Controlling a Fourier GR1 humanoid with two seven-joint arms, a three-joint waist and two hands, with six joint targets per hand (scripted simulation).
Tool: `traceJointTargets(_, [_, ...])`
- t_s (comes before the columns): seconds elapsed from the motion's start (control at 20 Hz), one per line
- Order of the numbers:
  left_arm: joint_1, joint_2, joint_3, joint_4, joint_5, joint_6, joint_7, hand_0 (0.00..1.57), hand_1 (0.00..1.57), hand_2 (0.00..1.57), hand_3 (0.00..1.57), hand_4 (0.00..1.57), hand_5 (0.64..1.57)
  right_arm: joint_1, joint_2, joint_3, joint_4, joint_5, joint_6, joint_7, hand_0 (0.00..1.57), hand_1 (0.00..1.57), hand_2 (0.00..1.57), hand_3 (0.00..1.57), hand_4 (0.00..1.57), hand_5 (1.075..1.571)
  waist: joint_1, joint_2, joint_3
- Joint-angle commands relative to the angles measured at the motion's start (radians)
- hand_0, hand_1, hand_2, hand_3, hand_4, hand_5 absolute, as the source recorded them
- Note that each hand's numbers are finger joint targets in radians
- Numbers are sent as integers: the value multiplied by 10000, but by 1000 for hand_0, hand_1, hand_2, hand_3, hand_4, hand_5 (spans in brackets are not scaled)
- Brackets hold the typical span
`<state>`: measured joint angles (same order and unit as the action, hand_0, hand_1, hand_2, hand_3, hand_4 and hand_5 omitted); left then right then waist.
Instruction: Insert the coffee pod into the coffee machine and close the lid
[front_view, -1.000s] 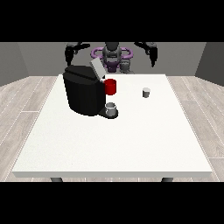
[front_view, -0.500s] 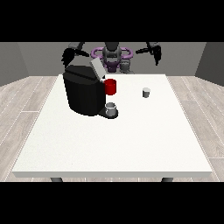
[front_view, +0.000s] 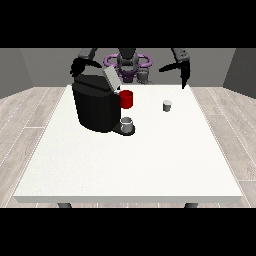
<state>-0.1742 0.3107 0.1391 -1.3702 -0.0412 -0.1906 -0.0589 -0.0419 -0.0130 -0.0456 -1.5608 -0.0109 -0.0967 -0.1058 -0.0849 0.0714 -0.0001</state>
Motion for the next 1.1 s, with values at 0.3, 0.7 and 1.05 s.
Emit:
traceJointTargets(0.3, [-1890, 683, 480, 3014, -636, -110, -361, 0, 0, 0, 0, 0, 1571, -1199, 127, 139, 387, 186, -433, 212, 0, 0, 0, 0, 337, 1571, -200, 929, -2])
traceJointTargets(0.7, [-2248, 360, -414, 4058, -2223, 804, -437, 0, 0, 0, 0, 0, 1571, -1604, 37, 230, 731, 428, -733, 1284, 0, 0, 0, 0, 389, 1571, -214, 818, -1])
traceJointTargets(1.05, [-2712, 422, -366, 5299, -2756, 886, -1139, 446, 446, 606, 295, 0, 1571, -2088, -132, -277, 1932, 293, -821, 494, 0, 0, 0, 0, 410, 1571, 13, 1015, -1])
